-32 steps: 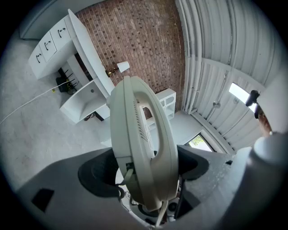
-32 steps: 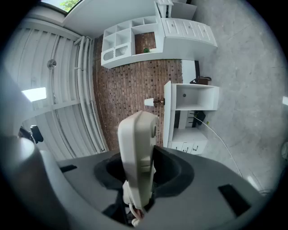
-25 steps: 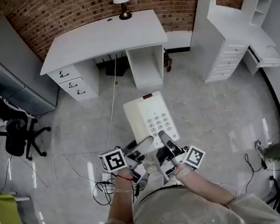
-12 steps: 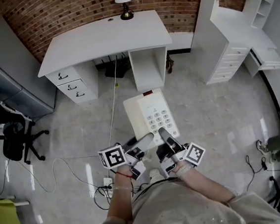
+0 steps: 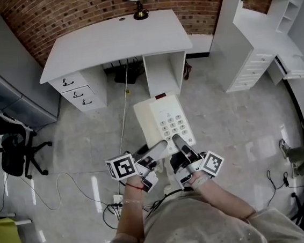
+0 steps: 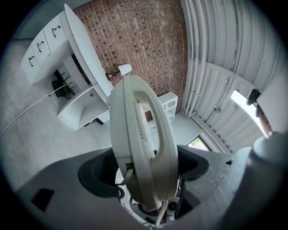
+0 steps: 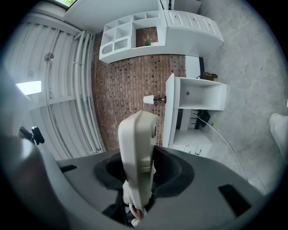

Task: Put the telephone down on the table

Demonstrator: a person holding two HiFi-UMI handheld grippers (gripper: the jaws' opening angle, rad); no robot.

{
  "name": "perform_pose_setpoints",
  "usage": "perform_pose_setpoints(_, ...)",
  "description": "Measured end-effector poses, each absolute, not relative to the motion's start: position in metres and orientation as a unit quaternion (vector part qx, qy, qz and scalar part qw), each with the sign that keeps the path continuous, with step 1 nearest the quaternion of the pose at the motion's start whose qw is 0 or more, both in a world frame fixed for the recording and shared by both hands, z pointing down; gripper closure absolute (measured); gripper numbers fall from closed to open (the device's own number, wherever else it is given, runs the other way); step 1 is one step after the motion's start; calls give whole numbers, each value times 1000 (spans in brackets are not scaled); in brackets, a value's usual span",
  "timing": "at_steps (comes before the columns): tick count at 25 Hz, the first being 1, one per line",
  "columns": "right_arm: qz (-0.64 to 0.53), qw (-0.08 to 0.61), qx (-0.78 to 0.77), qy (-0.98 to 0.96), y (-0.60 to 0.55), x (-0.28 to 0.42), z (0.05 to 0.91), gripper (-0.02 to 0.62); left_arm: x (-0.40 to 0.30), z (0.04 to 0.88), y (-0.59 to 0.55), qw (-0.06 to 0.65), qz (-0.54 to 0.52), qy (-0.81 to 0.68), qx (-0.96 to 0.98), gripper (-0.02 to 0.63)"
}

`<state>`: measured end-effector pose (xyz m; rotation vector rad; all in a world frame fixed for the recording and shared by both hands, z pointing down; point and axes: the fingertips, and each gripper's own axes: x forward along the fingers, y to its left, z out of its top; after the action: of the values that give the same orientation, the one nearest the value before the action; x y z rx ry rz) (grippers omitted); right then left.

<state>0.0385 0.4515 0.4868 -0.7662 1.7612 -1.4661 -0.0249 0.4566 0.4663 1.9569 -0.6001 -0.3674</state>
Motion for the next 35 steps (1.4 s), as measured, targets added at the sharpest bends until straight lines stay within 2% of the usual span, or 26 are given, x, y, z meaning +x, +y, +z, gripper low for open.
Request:
perform_pose_setpoints(17, -577, 348, -290, 679, 315, 21, 477, 449, -42, 457, 320, 516, -151, -254, 804, 230)
perform_pose_setpoints(35, -591, 339, -303, 667, 169, 40, 496, 449, -24, 473, 173, 532, -148, -255, 793, 230)
